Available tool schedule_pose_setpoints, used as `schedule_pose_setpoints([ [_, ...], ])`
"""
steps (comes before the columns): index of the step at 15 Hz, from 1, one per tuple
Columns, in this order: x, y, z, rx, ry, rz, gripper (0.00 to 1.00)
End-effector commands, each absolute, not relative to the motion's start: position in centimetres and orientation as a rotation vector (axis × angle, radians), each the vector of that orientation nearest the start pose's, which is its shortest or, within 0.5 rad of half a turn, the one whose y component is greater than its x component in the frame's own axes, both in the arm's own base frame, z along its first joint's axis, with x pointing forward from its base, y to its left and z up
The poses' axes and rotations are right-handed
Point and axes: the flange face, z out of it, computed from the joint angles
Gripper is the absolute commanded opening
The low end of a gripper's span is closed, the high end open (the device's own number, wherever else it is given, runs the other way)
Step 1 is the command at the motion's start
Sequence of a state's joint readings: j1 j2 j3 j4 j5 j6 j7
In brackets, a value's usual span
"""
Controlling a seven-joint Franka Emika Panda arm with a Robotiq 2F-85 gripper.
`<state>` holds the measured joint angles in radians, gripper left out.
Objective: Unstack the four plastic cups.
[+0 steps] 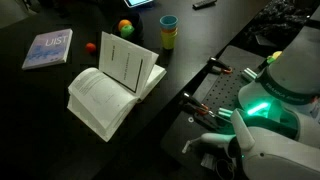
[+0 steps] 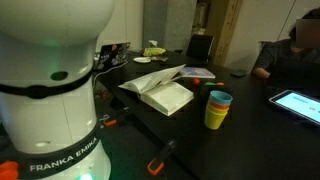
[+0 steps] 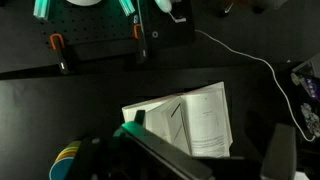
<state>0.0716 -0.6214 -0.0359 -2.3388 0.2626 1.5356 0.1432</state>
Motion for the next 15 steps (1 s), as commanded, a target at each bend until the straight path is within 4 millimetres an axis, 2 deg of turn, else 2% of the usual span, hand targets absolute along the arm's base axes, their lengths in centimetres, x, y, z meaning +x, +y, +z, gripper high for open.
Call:
schedule_pose_setpoints([
  [1, 34.2, 3.8, 54.8, -2.857, 0.162, 0.296, 1.0],
  [6, 34.2, 3.8, 55.1, -2.857, 0.161, 0.287, 1.0],
  [7, 34.2, 3.8, 54.5, -2.863, 0.165, 0.296, 1.0],
  [10, 34.7, 3.4, 51.4, -2.868, 0.198, 0.335, 1.0],
  [15, 37.0, 1.5, 44.5, -2.913, 0.313, 0.316, 1.0],
])
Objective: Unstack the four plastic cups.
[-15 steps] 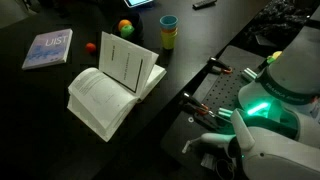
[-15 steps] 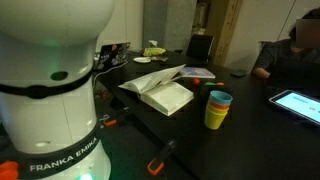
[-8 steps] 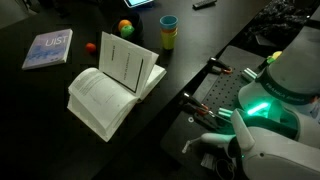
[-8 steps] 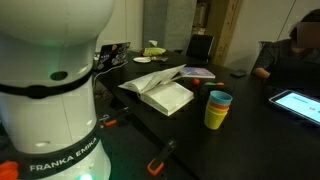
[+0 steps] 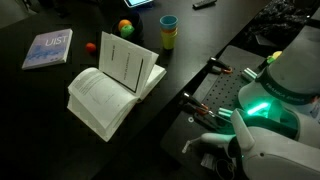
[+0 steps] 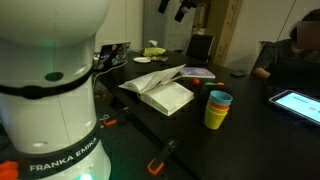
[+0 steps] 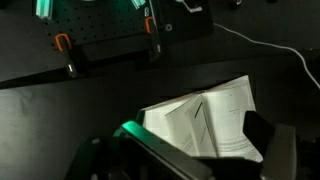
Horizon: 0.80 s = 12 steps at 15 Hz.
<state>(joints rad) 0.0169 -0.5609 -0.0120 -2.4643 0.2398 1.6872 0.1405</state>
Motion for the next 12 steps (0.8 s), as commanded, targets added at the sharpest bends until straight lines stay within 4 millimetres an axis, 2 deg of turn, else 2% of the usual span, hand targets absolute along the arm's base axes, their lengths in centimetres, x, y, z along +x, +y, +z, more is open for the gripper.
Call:
schedule_pose_setpoints([
  [1, 37.7, 1.1, 43.3, -2.934, 0.324, 0.291, 1.0],
  [8, 41.8, -3.4, 35.4, -3.098, 0.449, 0.135, 1.0],
  [12, 43.2, -7.4, 33.1, -3.143, 0.644, 0.065, 1.0],
])
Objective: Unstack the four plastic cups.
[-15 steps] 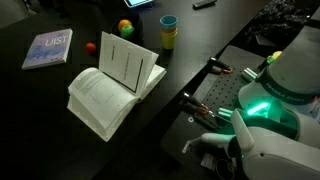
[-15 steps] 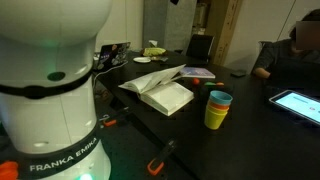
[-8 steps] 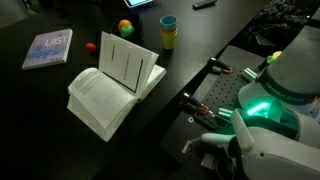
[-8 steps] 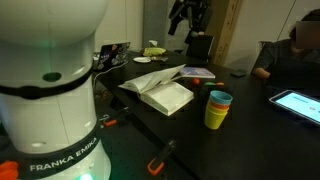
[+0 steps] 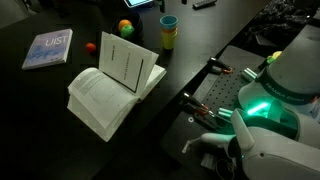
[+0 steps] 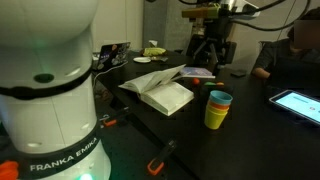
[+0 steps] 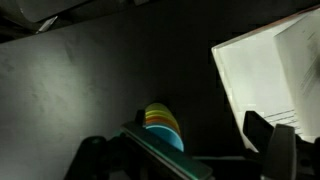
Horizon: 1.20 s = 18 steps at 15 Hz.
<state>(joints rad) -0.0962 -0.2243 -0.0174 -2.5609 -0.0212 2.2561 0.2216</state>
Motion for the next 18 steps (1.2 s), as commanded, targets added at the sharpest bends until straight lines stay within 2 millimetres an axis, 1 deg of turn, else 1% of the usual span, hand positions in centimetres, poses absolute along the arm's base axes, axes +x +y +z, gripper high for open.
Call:
schedule_pose_setpoints([
  [1, 43.4, -8.7, 32.8, -3.149, 0.713, 0.05, 1.0],
  [3, 43.5, -10.7, 32.1, -3.146, 0.834, 0.031, 1.0],
  [4, 43.4, -11.4, 31.6, -3.135, 0.883, 0.027, 1.0],
  [6, 43.3, -12.1, 30.5, -3.105, 0.967, 0.009, 1.0],
  [11, 43.8, -12.4, 27.7, -3.056, 1.165, -0.071, 1.0],
  [14, 44.2, -12.8, 26.5, -3.063, 1.246, -0.106, 1.0],
  [17, 44.1, -13.2, 25.6, -3.068, 1.305, -0.127, 1.0],
  [18, 44.0, -13.2, 25.4, -3.067, 1.318, -0.126, 0.75],
])
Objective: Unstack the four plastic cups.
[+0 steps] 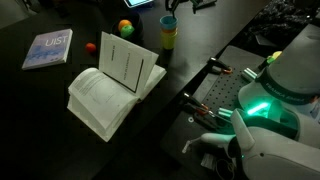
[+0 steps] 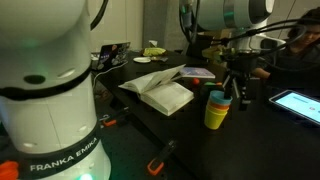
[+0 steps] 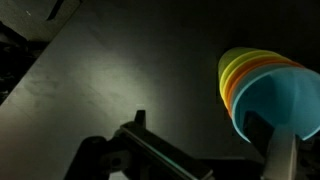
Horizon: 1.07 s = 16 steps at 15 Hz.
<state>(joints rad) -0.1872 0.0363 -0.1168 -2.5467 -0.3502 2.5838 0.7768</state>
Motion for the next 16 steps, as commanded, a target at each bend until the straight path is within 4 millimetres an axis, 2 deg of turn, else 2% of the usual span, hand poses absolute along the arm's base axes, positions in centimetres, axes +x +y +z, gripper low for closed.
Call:
schedule_pose_setpoints([
  [1, 44.0, -13.3, 25.2, -3.065, 1.33, -0.127, 0.73],
  [10, 43.3, -11.2, 23.9, -2.926, 1.439, -0.046, 0.05],
  [12, 43.3, -10.6, 23.9, -2.88, 1.47, -0.033, 0.0],
  [14, 43.9, -10.1, 24.4, -2.85, 1.475, -0.061, 0.04],
  [16, 44.4, -9.7, 24.9, -2.849, 1.464, -0.087, 0.03],
])
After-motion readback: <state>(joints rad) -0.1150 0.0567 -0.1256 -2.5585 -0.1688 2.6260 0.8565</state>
